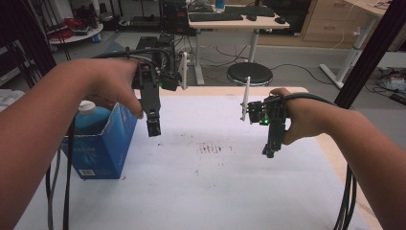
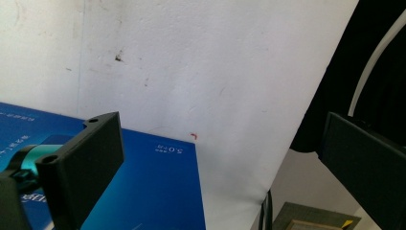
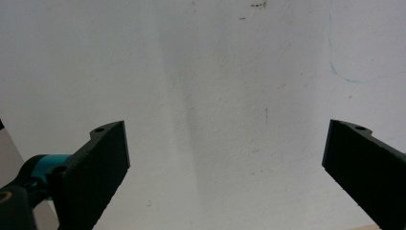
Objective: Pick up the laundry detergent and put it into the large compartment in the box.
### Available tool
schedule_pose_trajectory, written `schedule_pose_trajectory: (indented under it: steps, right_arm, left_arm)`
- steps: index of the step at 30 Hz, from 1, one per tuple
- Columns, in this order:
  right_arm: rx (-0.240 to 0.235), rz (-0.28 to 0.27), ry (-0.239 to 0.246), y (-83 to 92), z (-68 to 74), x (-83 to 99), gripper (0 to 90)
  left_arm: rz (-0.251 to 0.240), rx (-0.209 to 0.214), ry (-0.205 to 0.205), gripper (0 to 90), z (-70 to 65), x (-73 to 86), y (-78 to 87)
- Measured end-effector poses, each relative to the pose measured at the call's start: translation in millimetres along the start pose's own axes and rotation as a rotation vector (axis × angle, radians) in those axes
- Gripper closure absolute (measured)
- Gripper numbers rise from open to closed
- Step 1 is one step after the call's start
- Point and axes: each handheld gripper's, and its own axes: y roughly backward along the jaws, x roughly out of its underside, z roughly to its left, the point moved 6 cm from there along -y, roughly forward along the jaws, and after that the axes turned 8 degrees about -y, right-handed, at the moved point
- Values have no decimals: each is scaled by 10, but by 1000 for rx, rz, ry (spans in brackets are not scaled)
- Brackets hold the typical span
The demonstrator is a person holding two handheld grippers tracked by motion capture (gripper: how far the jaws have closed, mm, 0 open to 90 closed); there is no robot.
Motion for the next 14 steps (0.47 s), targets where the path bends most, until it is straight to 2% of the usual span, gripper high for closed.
schedule_pose_trajectory:
  steps: [14]
  right_arm:
    - [1,-3,9,10,0,1,12]
  left_arm:
    - [-5,9,-15,17,-22,-32,-1]
